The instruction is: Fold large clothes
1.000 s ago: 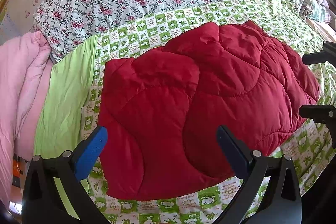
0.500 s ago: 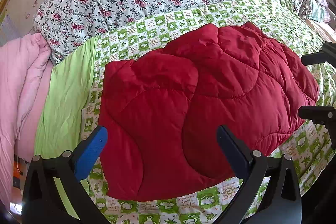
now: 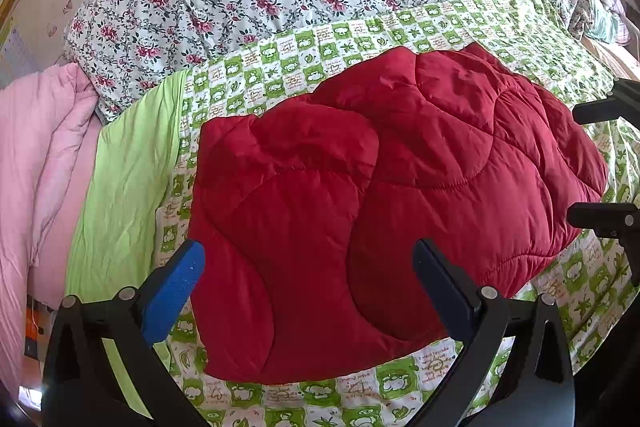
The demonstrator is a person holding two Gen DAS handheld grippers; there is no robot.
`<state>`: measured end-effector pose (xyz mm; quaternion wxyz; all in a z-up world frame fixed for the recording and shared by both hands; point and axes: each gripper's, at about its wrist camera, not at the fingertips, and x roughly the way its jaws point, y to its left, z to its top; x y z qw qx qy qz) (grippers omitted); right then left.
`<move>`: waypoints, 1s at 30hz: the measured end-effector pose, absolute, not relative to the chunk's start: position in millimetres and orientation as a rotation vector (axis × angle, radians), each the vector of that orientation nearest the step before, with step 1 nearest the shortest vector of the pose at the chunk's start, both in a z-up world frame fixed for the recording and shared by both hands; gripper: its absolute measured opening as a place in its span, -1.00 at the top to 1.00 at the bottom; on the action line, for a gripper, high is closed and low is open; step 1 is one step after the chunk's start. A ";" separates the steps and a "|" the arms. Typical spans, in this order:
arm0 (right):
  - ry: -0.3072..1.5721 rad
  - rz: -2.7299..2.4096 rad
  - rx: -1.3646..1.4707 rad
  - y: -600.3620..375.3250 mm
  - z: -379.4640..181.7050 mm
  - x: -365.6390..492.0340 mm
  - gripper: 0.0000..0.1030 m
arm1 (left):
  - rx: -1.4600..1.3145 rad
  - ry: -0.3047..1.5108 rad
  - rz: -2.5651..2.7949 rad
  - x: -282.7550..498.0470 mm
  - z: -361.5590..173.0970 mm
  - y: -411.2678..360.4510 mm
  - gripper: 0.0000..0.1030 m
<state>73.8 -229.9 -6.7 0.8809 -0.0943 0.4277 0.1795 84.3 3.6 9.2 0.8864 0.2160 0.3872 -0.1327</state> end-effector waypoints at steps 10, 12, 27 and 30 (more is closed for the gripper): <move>0.884 0.379 -0.200 -230.6 -3.9 75.2 -1.00 | 0.443 0.802 -0.274 85.3 10.8 4.2 -1.00; 0.882 0.380 -0.199 -231.5 -3.8 75.3 -1.00 | 0.442 0.801 -0.274 85.7 11.1 4.1 -1.00; 0.876 0.371 -0.178 -238.5 -5.2 85.4 -1.00 | 0.419 0.792 -0.262 92.6 10.3 5.3 -1.00; 0.878 0.366 -0.173 -239.4 -6.7 86.8 -1.00 | 0.416 0.795 -0.258 93.8 8.6 6.4 -1.00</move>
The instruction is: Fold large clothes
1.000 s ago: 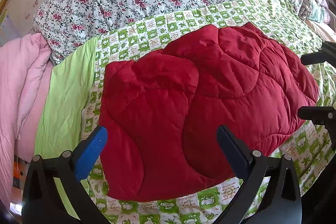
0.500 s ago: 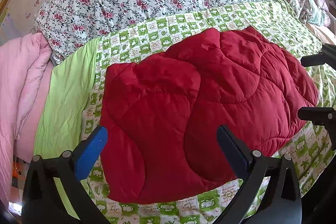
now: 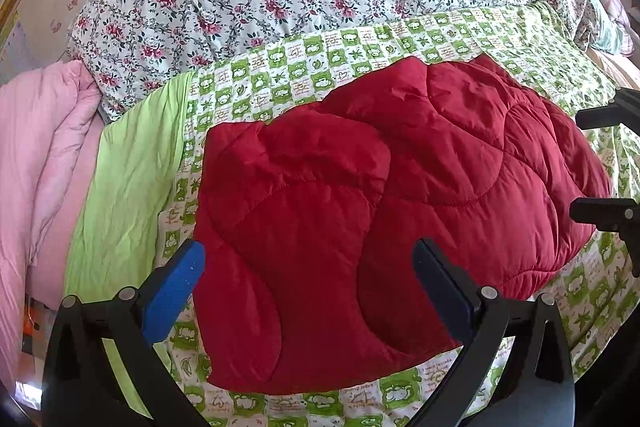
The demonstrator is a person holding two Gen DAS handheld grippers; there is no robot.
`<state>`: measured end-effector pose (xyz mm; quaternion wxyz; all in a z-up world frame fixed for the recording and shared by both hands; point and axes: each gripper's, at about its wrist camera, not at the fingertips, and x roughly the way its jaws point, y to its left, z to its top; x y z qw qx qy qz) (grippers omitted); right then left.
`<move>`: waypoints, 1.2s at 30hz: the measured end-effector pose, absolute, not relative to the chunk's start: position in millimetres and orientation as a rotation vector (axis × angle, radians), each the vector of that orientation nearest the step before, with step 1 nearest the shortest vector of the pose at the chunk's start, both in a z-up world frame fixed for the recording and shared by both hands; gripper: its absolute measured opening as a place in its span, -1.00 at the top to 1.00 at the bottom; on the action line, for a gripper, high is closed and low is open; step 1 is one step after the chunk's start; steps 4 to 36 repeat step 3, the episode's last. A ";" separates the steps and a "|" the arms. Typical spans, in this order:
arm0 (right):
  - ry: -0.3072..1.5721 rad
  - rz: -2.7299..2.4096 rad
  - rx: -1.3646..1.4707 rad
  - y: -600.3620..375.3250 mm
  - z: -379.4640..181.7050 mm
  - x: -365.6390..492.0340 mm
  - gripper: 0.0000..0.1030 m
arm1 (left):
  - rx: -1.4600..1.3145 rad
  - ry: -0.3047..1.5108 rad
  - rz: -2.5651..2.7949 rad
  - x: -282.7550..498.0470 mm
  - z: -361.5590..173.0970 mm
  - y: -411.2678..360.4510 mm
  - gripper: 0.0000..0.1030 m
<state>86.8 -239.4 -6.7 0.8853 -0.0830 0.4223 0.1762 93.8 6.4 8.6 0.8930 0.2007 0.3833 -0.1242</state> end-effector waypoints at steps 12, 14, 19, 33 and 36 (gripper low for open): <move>0.880 0.363 -0.164 -241.1 -8.2 88.0 -1.00 | 0.404 0.798 -0.258 95.3 8.2 8.2 -1.00; 0.880 0.363 -0.164 -241.1 -8.2 88.0 -1.00 | 0.404 0.798 -0.258 95.3 8.2 8.2 -1.00; 0.880 0.363 -0.164 -241.1 -8.2 88.0 -1.00 | 0.404 0.798 -0.258 95.3 8.2 8.2 -1.00; 0.880 0.363 -0.164 -241.1 -8.2 88.0 -1.00 | 0.404 0.798 -0.258 95.3 8.2 8.2 -1.00; 0.880 0.363 -0.164 -241.1 -8.2 88.0 -1.00 | 0.404 0.798 -0.258 95.3 8.2 8.2 -1.00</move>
